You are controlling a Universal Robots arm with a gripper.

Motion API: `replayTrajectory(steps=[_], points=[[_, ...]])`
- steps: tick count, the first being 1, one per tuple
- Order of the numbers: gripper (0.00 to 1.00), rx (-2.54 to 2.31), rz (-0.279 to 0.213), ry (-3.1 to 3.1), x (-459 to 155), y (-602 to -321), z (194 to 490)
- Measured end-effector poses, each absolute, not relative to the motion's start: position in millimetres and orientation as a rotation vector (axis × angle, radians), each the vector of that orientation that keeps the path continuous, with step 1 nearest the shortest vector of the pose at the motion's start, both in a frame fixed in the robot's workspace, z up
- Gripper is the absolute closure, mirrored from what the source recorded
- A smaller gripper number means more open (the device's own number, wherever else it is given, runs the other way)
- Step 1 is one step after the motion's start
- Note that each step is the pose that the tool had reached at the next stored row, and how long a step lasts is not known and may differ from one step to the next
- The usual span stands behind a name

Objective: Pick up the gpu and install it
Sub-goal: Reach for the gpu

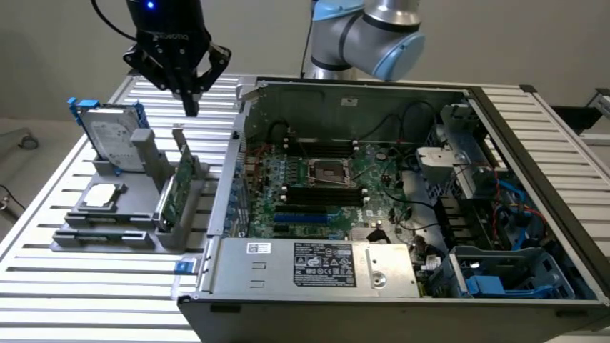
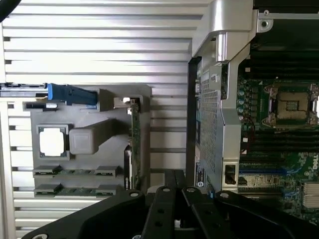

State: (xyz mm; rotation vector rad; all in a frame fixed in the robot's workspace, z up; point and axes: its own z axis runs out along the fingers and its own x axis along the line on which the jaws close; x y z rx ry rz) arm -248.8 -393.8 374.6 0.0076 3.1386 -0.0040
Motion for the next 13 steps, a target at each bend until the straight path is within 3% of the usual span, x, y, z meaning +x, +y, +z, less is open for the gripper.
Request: replayTrajectory(steps=[13], points=[[0.89,-0.028,-0.049,3.139,-288,-394,367]])
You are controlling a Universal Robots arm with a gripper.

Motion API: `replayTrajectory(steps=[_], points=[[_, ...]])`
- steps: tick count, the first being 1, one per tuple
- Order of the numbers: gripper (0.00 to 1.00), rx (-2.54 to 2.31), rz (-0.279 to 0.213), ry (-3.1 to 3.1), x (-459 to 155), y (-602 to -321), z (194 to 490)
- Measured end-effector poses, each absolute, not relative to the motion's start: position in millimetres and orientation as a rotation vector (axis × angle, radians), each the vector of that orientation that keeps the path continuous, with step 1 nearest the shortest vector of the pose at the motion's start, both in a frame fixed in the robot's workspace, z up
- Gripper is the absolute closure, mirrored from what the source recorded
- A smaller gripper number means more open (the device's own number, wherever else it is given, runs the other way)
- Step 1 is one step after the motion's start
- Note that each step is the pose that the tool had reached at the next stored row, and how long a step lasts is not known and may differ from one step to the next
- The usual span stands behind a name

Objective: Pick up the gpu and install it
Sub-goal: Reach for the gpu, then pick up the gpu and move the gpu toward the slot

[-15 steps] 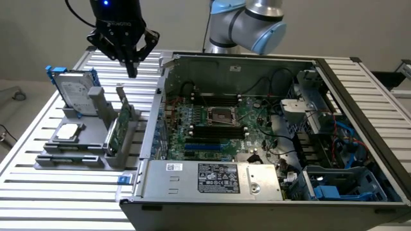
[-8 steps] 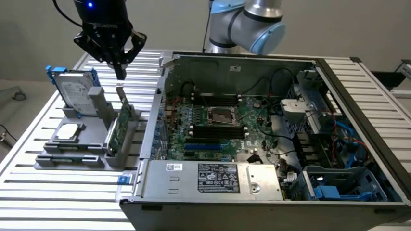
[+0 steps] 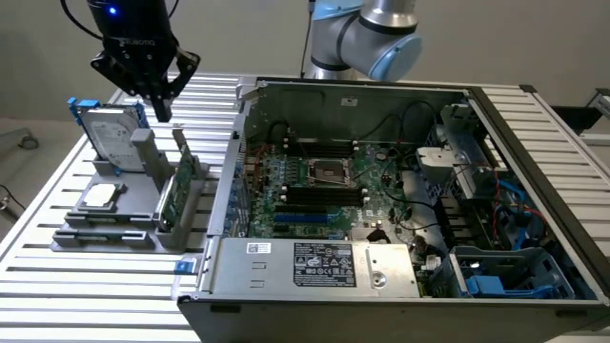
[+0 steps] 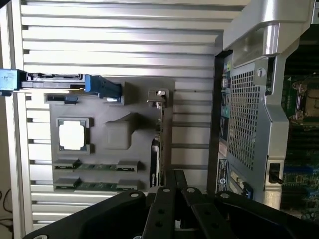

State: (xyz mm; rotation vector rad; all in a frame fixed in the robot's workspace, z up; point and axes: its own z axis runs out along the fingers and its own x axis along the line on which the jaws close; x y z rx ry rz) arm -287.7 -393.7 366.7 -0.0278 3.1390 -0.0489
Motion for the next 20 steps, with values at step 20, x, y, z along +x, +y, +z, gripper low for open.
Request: replayTrajectory(steps=[20], points=[[0.83,-0.037,-0.050,3.139,-300.3,-392.1,363.1]])
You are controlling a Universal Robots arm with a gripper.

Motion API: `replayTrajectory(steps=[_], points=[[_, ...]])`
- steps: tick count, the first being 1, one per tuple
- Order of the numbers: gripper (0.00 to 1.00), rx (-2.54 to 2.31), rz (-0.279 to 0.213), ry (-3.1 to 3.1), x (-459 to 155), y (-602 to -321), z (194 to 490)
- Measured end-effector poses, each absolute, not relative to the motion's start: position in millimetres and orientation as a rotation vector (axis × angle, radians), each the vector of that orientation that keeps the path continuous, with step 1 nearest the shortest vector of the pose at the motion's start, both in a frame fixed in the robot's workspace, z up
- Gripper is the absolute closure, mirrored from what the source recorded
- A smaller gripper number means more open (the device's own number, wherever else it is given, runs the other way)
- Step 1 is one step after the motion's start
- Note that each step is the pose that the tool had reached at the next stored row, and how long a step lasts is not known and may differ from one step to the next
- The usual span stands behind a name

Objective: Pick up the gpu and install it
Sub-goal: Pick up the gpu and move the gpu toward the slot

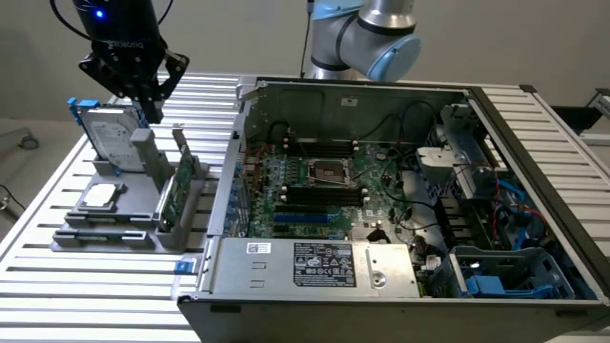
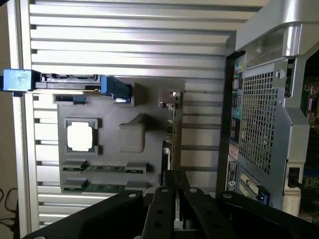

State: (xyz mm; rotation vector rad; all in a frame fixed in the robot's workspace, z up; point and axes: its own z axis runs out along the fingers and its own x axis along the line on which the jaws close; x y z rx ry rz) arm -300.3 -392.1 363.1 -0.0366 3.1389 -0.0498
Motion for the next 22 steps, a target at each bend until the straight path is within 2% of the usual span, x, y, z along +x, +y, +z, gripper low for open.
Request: replayTrajectory(steps=[1,3,4,5,22], points=[[0.83,-0.037,-0.050,3.139,-300,-392,363],[0.71,-0.037,-0.050,3.139,-300,-392,363],[0.71,-0.037,-0.050,3.140,-300,-392,362],[0.64,-0.037,-0.051,3.141,-300,-392,360],[0.64,-0.035,-0.053,3.140,-311,-393,330]])
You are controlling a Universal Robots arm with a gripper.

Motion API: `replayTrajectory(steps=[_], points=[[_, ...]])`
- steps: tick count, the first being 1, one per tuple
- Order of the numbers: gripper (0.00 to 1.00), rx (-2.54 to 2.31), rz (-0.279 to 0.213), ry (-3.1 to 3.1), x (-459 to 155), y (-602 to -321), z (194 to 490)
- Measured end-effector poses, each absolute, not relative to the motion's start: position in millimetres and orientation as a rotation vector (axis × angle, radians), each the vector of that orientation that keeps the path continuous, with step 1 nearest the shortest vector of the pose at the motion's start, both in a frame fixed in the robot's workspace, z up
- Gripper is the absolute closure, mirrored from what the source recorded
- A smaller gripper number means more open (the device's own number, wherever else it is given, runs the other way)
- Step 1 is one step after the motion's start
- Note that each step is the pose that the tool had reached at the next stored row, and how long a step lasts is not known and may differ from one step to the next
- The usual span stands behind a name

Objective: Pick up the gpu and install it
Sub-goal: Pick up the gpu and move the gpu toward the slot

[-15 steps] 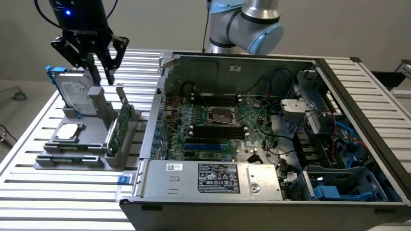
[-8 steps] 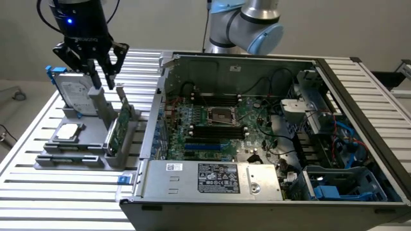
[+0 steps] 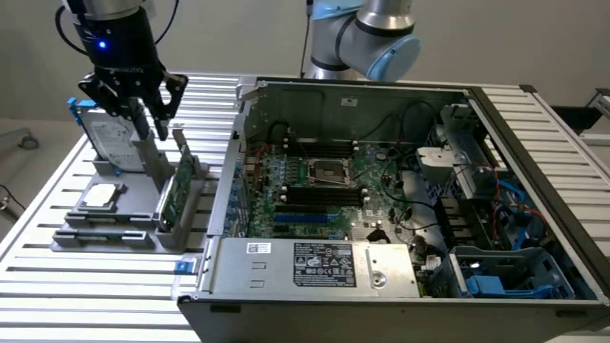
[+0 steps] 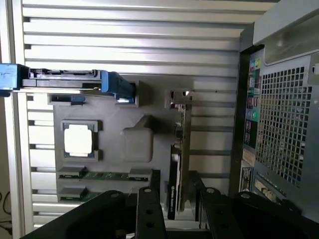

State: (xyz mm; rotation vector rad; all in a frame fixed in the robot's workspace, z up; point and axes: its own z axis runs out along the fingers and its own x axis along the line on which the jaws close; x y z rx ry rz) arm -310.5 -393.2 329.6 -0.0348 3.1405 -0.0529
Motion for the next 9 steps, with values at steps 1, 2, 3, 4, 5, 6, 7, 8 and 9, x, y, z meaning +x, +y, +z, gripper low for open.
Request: replayTrajectory(steps=[1,2,3,4,5,6,7,8,9], points=[[0.64,-0.035,-0.053,3.141,-311,-394,328],[0.64,-0.034,-0.053,3.141,-311,-396,326],[0.64,-0.034,-0.053,3.141,-311,-399,324],[0.64,-0.034,-0.053,3.140,-311,-401,322],[0.64,-0.034,-0.053,3.140,-311,-403,321],[0.64,-0.034,-0.053,3.140,-311,-406,319],[0.64,-0.034,-0.053,3.140,-311,-408,317],[0.64,-0.034,-0.053,3.141,-311,-410,315],[0.64,-0.034,-0.053,3.141,-311,-412,313]])
